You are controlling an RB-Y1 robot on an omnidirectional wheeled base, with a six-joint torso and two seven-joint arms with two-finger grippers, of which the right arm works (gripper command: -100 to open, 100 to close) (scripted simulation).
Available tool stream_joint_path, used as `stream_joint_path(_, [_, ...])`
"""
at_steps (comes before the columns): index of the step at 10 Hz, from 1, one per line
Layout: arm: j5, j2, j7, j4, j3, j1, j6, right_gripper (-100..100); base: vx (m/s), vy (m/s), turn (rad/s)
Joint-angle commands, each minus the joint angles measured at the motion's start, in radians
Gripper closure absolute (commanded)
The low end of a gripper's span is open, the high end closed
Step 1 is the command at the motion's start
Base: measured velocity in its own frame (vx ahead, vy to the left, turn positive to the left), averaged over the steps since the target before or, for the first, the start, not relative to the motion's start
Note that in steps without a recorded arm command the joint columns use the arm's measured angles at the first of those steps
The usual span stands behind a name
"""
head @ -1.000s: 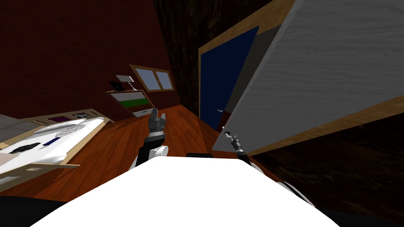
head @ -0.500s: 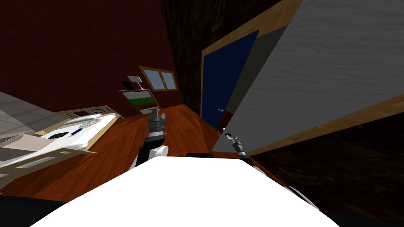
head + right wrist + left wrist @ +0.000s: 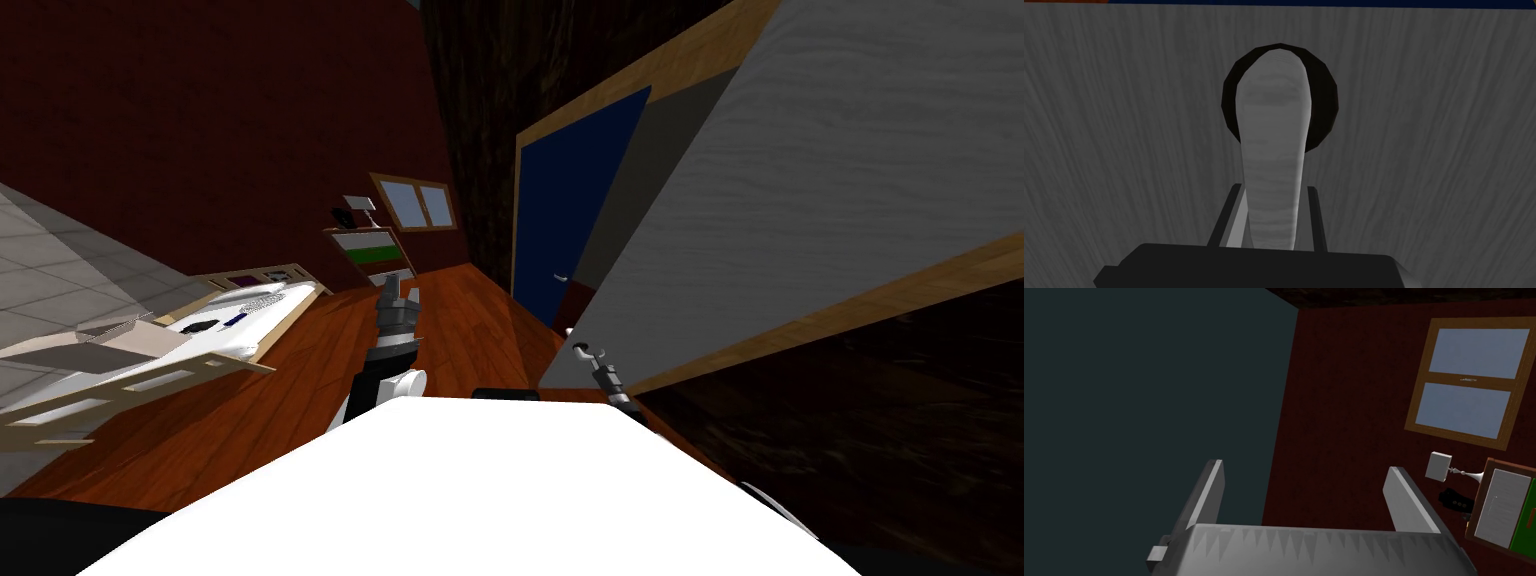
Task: Pull the door open
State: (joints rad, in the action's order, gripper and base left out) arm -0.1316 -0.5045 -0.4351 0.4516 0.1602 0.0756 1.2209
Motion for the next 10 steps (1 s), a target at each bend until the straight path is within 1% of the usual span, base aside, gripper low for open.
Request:
stream_joint_path(1, [0.004,0.002,-0.005,-0.024,0.008,-0.004,0.029,100,-0.088,-0.044,0.072])
stream_joint_path(2, [0.006,-0.003,-0.012,-0.028,0.015,0.008,0.051,100,-0.097,-0.04,0.093])
stream_joint_path(3, [0.006,-0.006,-0.015,-0.03,0.018,0.013,0.06,100,-0.122,-0.044,0.111])
stream_joint_path(4, [0.008,-0.011,-0.021,-0.034,0.025,0.025,0.08,100,-0.147,-0.041,0.123])
stream_joint_path(5, [0.004,-0.011,-0.017,-0.047,0.016,0.007,0.071,100,-0.065,-0.023,0.02])
stream_joint_path(6, [0.004,-0.013,-0.02,-0.057,0.021,0.012,0.086,100,-0.13,-0.055,0.203])
stream_joint_path(7, [0.004,-0.013,-0.02,-0.058,0.022,0.013,0.089,100,-0.164,-0.076,0.184])
stream_joint_path(9, [0.003,-0.014,-0.023,-0.066,0.027,0.018,0.104,100,-0.212,-0.058,0.136])
stream_joint_path(10, [0.003,-0.014,-0.023,-0.066,0.027,0.018,0.104,100,-0.141,-0.048,0.059])
